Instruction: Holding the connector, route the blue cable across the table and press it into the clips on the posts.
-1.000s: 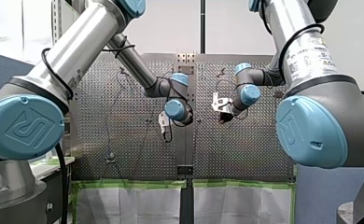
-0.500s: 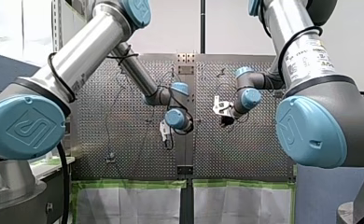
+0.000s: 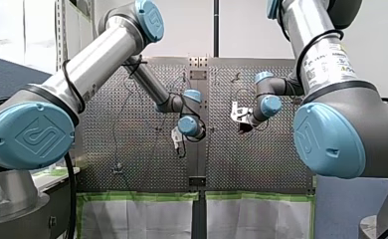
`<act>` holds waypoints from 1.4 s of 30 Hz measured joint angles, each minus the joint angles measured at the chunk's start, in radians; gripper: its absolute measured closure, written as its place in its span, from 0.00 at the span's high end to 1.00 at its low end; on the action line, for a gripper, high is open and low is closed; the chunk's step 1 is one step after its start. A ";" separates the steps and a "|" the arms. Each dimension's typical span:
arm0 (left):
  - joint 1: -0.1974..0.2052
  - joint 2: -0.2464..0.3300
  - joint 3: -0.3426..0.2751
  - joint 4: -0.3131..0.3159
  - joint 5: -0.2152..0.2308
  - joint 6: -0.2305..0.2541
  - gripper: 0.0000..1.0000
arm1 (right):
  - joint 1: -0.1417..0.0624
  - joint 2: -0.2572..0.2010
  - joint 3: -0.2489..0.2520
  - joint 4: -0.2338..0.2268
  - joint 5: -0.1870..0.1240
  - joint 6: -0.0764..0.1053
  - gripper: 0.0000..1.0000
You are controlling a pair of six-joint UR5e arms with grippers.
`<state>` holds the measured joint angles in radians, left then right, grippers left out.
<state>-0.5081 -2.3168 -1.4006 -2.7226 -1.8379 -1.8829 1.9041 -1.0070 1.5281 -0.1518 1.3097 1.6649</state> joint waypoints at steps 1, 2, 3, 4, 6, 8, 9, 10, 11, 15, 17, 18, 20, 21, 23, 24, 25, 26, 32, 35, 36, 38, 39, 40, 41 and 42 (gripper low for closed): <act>0.002 -0.001 0.008 -0.005 0.000 0.000 0.05 | -0.002 0.000 -0.002 0.000 0.000 0.000 0.00; 0.003 -0.001 0.015 -0.008 0.000 0.001 0.05 | -0.006 0.001 -0.005 0.000 -0.001 0.001 0.00; 0.005 -0.001 0.024 -0.013 0.001 0.002 0.05 | -0.008 0.001 -0.008 0.000 -0.001 0.001 0.00; 0.006 -0.001 0.031 -0.016 0.001 0.003 0.08 | -0.011 0.001 -0.010 0.000 -0.001 0.001 0.00; 0.009 -0.001 0.048 -0.022 0.001 0.004 0.15 | -0.018 0.002 -0.016 0.000 -0.002 0.001 0.00; 0.011 -0.001 0.061 -0.025 0.001 0.005 0.41 | -0.024 0.002 -0.020 0.000 -0.003 0.001 0.00; 0.011 -0.001 0.066 -0.029 0.001 0.006 0.41 | -0.026 0.002 -0.022 0.000 -0.004 0.001 0.00; 0.010 -0.001 0.069 -0.032 0.001 0.006 0.65 | -0.028 0.002 -0.023 0.000 -0.004 0.001 0.00; 0.010 -0.001 0.071 -0.037 0.001 0.008 0.83 | -0.031 0.003 -0.023 0.000 -0.005 0.001 0.00; 0.004 -0.001 0.075 -0.069 -0.001 0.015 1.00 | -0.037 0.003 -0.024 0.002 -0.006 0.001 0.00; 0.000 -0.001 0.075 -0.085 -0.002 0.019 1.00 | -0.040 0.003 -0.025 0.003 -0.007 0.001 0.00; -0.002 -0.001 0.075 -0.097 -0.002 0.022 1.00 | -0.042 0.003 -0.025 0.004 -0.007 0.001 0.00; -0.006 0.000 0.075 -0.115 -0.006 0.027 1.00 | -0.045 0.003 -0.024 0.007 -0.007 0.001 0.00; -0.008 0.001 0.075 -0.128 -0.012 0.033 1.00 | -0.046 0.003 -0.024 0.009 -0.007 0.000 0.00; -0.013 0.004 0.075 -0.147 -0.026 0.046 1.00 | -0.049 0.003 -0.024 0.015 -0.007 0.000 0.00; -0.017 0.007 0.073 -0.159 -0.036 0.054 1.00 | -0.050 0.003 -0.024 0.019 -0.007 -0.001 0.00; -0.020 0.011 0.070 -0.168 -0.044 0.059 1.00 | -0.051 0.003 -0.024 0.022 -0.006 -0.001 0.00; -0.023 0.017 0.066 -0.178 -0.053 0.063 1.00 | -0.052 0.002 -0.024 0.027 -0.006 -0.002 0.00; -0.046 0.073 0.011 -0.217 -0.090 0.071 1.00 | -0.058 0.002 -0.023 0.057 -0.006 -0.005 0.00; -0.056 0.101 -0.016 -0.212 -0.093 0.074 1.00 | -0.059 0.002 -0.023 0.062 -0.005 -0.007 0.00; -0.063 0.111 -0.026 -0.213 -0.094 0.077 1.00 | -0.059 0.002 -0.023 0.063 -0.005 -0.007 0.00; -0.076 0.128 -0.043 -0.222 -0.096 0.083 1.00 | -0.059 0.002 -0.023 0.064 -0.005 -0.008 0.00; -0.086 0.139 -0.054 -0.228 -0.097 0.086 1.00 | -0.059 0.001 -0.023 0.064 -0.005 -0.008 0.00; -0.094 0.147 -0.062 -0.230 -0.099 0.087 1.00 | -0.060 0.001 -0.023 0.064 -0.005 -0.008 0.00; -0.101 0.155 -0.069 -0.231 -0.102 0.088 1.00 | -0.061 0.001 -0.023 0.064 -0.005 -0.008 0.00; -0.112 0.165 -0.076 -0.230 -0.107 0.088 1.00 | -0.061 0.001 -0.023 0.064 -0.005 -0.008 0.00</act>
<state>-0.6199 -2.1517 -1.4765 -2.9530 -1.9452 -1.7950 1.8426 -1.0056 1.5051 -0.0875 1.3046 1.6574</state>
